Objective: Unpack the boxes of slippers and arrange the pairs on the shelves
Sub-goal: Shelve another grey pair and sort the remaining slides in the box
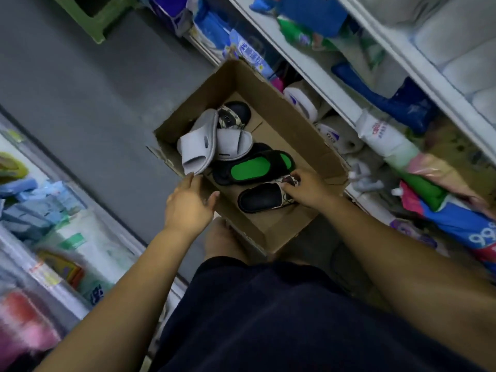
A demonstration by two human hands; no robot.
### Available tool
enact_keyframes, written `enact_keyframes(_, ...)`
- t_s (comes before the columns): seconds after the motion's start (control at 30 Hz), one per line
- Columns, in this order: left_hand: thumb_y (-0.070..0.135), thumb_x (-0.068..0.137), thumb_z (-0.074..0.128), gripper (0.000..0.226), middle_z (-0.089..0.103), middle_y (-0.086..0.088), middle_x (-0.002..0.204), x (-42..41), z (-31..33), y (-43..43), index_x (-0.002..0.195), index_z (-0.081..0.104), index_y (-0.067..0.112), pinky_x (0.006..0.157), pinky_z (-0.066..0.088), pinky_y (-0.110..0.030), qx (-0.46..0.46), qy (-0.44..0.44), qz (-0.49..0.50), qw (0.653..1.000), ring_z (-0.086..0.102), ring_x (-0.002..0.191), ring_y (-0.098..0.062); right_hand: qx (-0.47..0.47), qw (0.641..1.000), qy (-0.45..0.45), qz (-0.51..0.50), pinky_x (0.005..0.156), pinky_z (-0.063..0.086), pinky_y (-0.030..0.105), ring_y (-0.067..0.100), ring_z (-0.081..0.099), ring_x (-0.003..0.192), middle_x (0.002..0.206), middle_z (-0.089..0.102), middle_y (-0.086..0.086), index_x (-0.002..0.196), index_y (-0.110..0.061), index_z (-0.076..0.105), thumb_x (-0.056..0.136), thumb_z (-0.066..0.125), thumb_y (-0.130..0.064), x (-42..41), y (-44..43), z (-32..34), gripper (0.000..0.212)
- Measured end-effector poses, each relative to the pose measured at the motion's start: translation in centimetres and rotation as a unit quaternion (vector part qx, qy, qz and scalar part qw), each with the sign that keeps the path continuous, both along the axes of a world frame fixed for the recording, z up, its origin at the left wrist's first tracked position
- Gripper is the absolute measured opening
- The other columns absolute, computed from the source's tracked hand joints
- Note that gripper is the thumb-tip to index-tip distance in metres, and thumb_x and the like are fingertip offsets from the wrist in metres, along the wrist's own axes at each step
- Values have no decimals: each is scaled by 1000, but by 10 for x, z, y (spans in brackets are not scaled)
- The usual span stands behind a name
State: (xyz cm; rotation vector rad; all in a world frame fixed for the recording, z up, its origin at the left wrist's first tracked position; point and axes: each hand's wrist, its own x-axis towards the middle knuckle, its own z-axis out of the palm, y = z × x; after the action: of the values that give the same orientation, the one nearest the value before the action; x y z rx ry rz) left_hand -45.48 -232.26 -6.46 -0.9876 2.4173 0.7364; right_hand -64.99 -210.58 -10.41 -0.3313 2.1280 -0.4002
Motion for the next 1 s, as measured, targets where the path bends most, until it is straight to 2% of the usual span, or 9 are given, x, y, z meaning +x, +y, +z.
enact_keyframes(0.07,44,98,60,61,37,-19,159,-13,-15,-24,145,46,7,109,40,-53,7,7,-11,1000,40,141,-40,20,999,-15,-27,83,48,33,30,62,107,114,68,12,118,-8,63,92,67,-39,1,-14,-13,41)
enact_keyframes(0.23,47,98,60,75,24,-14,166,-55,-58,-90,155,33,6,120,28,-49,27,9,-31,999,30,149,-34,16,992,-37,-123,103,48,38,28,59,123,135,61,13,138,-4,53,95,66,-36,-6,-62,-45,55)
enact_keyframes(0.33,50,100,55,73,30,-14,164,-71,-79,-119,156,32,8,121,27,-48,49,8,-76,996,29,149,-32,-27,981,-43,-190,95,46,28,24,59,121,133,61,12,135,-2,54,97,66,-28,-14,-102,-62,48)
enact_keyframes(0.43,47,100,55,63,47,-16,150,-82,-94,-136,148,43,9,114,35,-49,70,-1,-99,993,42,139,-36,-43,973,-97,-207,90,42,25,22,57,124,136,59,9,139,-5,51,98,64,-27,-27,-142,-79,48)
enact_keyframes(0.57,40,101,57,55,52,-16,144,-88,-101,-145,147,47,9,108,40,-49,88,-11,-84,992,45,131,-35,-45,955,-180,-233,103,38,30,22,48,130,144,50,7,149,-4,38,101,59,-28,-33,-181,-101,58)
enact_keyframes(0.63,35,102,58,49,56,-16,138,-87,-103,-147,143,53,8,105,43,-46,107,-7,-59,992,49,127,-34,-53,942,-199,-265,108,42,34,23,51,127,143,51,7,147,-2,42,102,58,-24,-30,-193,-110,53)
enact_keyframes(0.8,30,99,64,30,66,-11,110,-78,-98,-140,115,68,6,85,49,-40,153,28,9,988,60,100,-28,-17,920,-181,-347,97,53,40,28,60,114,136,60,13,138,-2,55,98,63,-19,-18,-195,-117,44)
enact_keyframes(0.9,29,98,65,24,65,-10,96,-72,-88,-130,100,68,6,73,45,-38,163,51,32,985,58,87,-28,13,911,-123,-394,98,53,43,29,61,111,127,64,11,129,-6,62,95,65,-19,-7,-173,-104,37)
enact_keyframes(1.0,28,97,67,24,58,-6,82,-65,-80,-118,87,63,7,66,34,-33,166,58,52,983,51,78,-25,44,884,-81,-458,94,51,36,24,60,105,115,63,4,128,-7,63,95,65,-23,12,-132,-88,36)
